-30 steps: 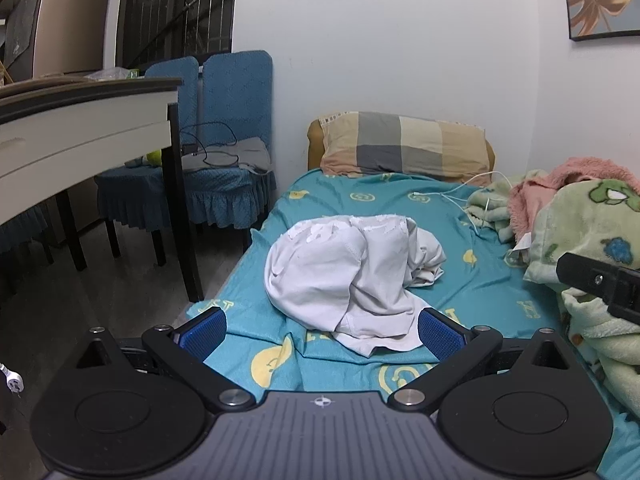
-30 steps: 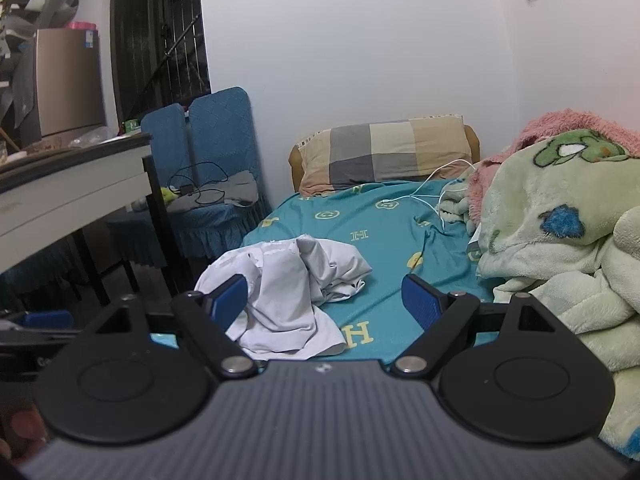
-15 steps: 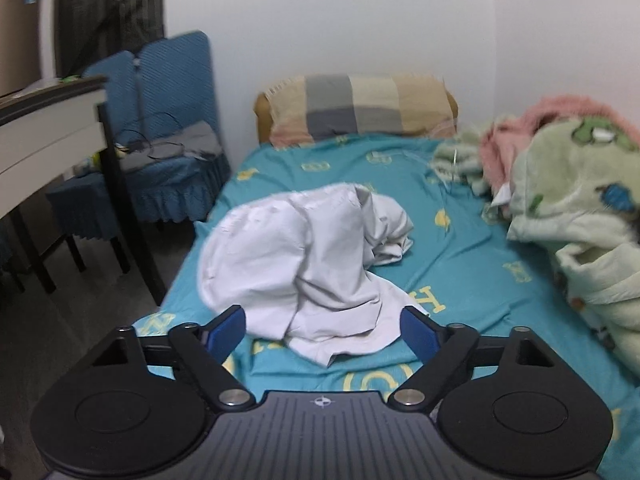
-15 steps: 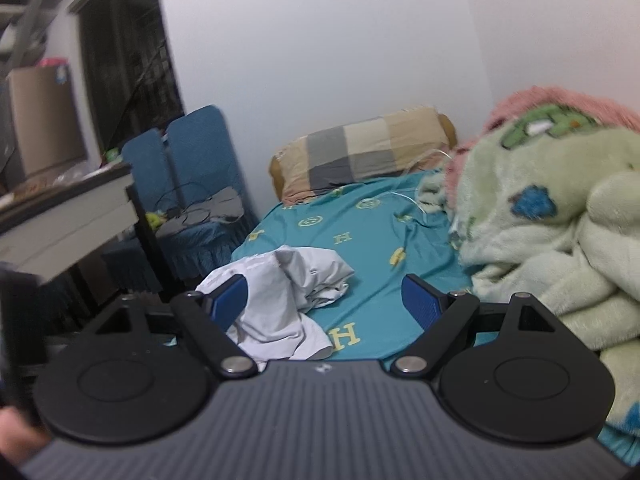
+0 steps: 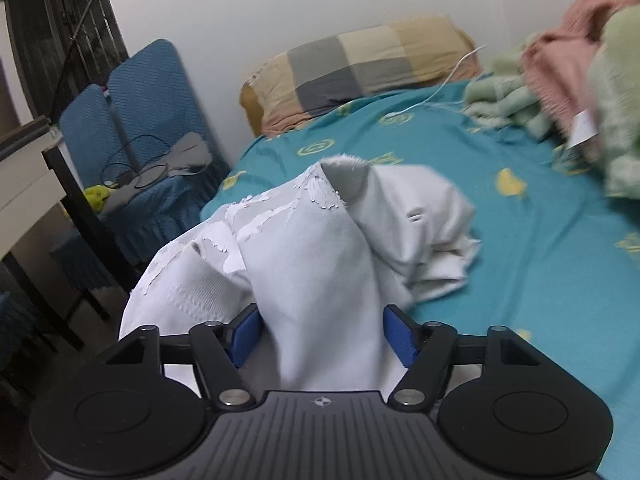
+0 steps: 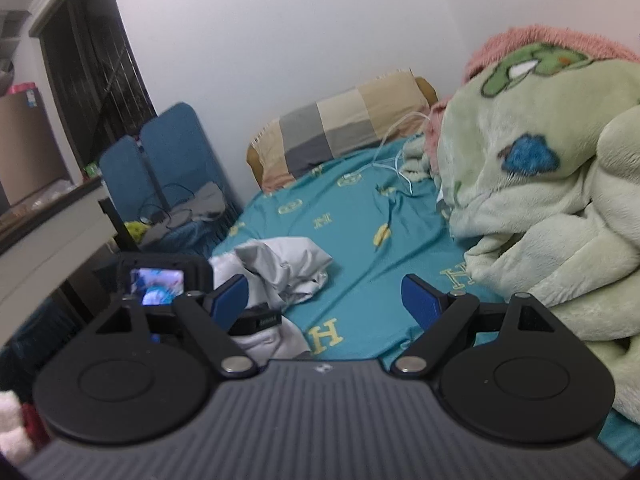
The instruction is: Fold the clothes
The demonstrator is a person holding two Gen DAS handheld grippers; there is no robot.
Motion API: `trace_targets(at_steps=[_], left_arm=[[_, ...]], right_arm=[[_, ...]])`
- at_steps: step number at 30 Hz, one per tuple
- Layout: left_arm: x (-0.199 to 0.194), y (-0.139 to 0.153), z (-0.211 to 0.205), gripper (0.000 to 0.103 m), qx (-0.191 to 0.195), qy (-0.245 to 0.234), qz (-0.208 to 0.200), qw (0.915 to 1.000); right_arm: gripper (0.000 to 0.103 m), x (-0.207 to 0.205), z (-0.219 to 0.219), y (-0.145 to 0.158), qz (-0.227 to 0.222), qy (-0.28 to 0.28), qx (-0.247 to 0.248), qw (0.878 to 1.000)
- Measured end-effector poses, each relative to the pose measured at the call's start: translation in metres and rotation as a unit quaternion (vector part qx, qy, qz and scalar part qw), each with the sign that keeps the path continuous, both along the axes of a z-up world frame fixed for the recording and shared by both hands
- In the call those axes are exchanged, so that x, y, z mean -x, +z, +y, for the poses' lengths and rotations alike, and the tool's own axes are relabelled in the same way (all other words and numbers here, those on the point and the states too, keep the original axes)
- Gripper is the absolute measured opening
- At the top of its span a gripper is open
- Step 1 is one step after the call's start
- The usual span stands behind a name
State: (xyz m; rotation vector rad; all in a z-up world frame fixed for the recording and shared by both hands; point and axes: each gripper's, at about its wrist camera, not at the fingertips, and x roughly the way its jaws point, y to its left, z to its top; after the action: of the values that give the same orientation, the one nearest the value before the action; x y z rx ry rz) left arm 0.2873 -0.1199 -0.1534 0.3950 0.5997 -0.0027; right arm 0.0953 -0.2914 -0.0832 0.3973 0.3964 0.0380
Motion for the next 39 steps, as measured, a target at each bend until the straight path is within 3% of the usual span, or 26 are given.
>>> trace_targets(at_steps=[2, 4, 6, 7, 12, 16, 22, 24, 27, 30, 36, 39], left_arm=[[-0.006, -0.006, 0.002, 0.054, 0.001, -0.005, -0.008, 1.0], [0.0, -0.002, 0.006, 0.024, 0.007, -0.019, -0.02, 0.9996], [0.014, 0.01, 0.017, 0.008, 0.024, -0.037, -0.026, 0.9987], [0.021, 0.017, 0.023, 0.006, 0.034, -0.046, -0.028, 0.9979], [0.076, 0.076, 0.063, 0.004, 0.104, -0.086, -0.046, 0.9897], [0.131, 0.133, 0.094, 0.004, 0.161, -0.117, -0.057, 0.9783], [0.212, 0.186, 0.15, 0.004, 0.266, -0.16, -0.065, 0.9483], [0.22, 0.183, 0.172, 0.004, 0.288, -0.142, -0.063, 0.945], [0.207, 0.168, 0.203, 0.004, 0.305, -0.08, -0.029, 0.9485], [0.184, 0.15, 0.227, 0.005, 0.297, -0.004, 0.0, 0.9548], [0.147, 0.118, 0.259, 0.01, 0.246, 0.1, 0.059, 0.9622], [0.153, 0.115, 0.267, 0.024, 0.227, 0.124, 0.077, 0.963]], right_arm=[[0.085, -0.01, -0.002, -0.006, 0.004, 0.0, 0.0, 1.0], [0.085, -0.018, -0.003, -0.011, 0.007, -0.002, 0.004, 1.0], [0.085, -0.025, -0.003, -0.015, 0.011, -0.003, 0.002, 1.0], [0.085, -0.027, -0.002, -0.017, 0.012, -0.003, 0.002, 1.0], [0.085, -0.024, 0.003, -0.016, -0.003, -0.002, 0.013, 1.0], [0.084, -0.012, 0.004, -0.008, -0.022, -0.002, 0.017, 1.0], [0.082, 0.015, 0.015, 0.009, -0.044, 0.02, 0.027, 0.998], [0.082, 0.023, 0.024, 0.011, -0.037, 0.054, 0.019, 0.998], [0.081, 0.031, 0.042, 0.008, -0.023, 0.098, 0.031, 0.994], [0.071, 0.025, 0.059, 0.0, 0.005, 0.118, 0.054, 0.992], [0.07, 0.002, 0.073, -0.016, 0.046, 0.129, 0.05, 0.989], [0.07, -0.006, 0.076, -0.021, 0.053, 0.14, 0.043, 0.988]])
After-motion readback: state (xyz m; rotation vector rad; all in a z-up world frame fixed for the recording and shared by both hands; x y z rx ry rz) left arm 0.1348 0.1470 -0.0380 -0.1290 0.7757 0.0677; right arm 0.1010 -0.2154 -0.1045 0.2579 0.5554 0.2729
